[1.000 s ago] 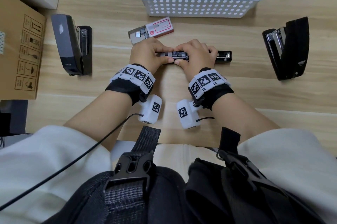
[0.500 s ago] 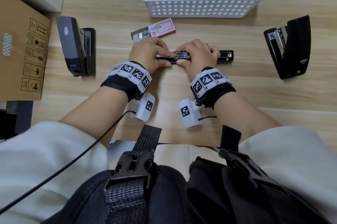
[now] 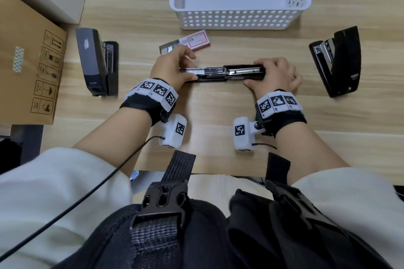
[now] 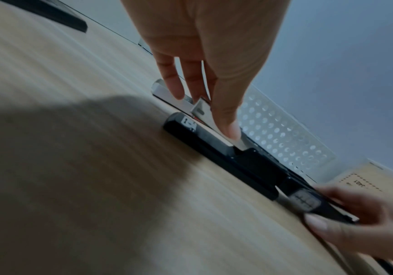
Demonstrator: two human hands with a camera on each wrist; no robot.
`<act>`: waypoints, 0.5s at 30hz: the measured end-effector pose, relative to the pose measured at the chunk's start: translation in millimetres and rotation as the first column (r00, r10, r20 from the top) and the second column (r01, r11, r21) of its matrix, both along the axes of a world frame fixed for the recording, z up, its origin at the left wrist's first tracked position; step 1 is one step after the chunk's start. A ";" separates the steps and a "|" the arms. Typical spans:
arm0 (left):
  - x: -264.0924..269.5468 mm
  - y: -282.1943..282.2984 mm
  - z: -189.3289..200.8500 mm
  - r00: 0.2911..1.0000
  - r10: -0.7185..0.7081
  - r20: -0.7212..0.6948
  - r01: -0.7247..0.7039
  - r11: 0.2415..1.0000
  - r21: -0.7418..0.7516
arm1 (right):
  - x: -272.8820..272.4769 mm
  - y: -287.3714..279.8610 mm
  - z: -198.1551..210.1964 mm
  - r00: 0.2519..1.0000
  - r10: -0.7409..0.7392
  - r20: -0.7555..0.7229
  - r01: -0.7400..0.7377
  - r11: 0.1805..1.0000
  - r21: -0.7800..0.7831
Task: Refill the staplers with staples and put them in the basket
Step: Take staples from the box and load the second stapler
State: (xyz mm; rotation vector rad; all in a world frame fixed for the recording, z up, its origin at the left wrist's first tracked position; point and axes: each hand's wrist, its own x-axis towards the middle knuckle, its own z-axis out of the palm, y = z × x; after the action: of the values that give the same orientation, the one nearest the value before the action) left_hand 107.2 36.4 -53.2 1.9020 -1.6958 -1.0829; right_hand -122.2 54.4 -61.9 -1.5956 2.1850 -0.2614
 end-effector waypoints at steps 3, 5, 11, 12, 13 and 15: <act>-0.1 1.2 -2.2 0.994 -0.091 0.053 0.093 0.995 -0.039 | -15.6 6.0 0.3 0.994 -0.030 0.109 0.026 0.999 0.036; 0.2 2.6 -2.6 0.983 -0.155 0.097 0.162 0.984 -0.074 | -19.0 5.8 1.3 0.981 -0.016 0.194 0.013 1.000 0.015; -2.1 -0.1 2.6 1.000 -0.006 0.024 0.006 1.000 -0.024 | -14.7 0.8 13.8 0.877 -0.104 0.469 0.160 0.984 -0.081; -1.9 -0.1 2.7 1.000 -0.008 0.021 0.008 1.000 -0.016 | -11.2 0.0 17.9 0.860 -0.091 0.502 0.163 0.981 -0.101; -1.8 -0.2 1.4 1.000 -0.009 0.017 0.010 1.000 -0.012 | -7.1 -0.7 20.9 0.840 -0.068 0.538 0.158 0.980 -0.123; -1.2 -0.6 -2.9 1.000 -0.004 0.008 0.004 1.000 -0.009 | 1.4 -3.1 26.0 0.807 -0.010 0.590 0.129 0.979 -0.160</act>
State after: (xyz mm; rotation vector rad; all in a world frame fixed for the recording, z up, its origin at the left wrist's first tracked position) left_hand 106.1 35.8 -56.2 1.9007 -1.7060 -1.0691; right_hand -120.8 51.3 -35.9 -1.2890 1.7613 -0.8906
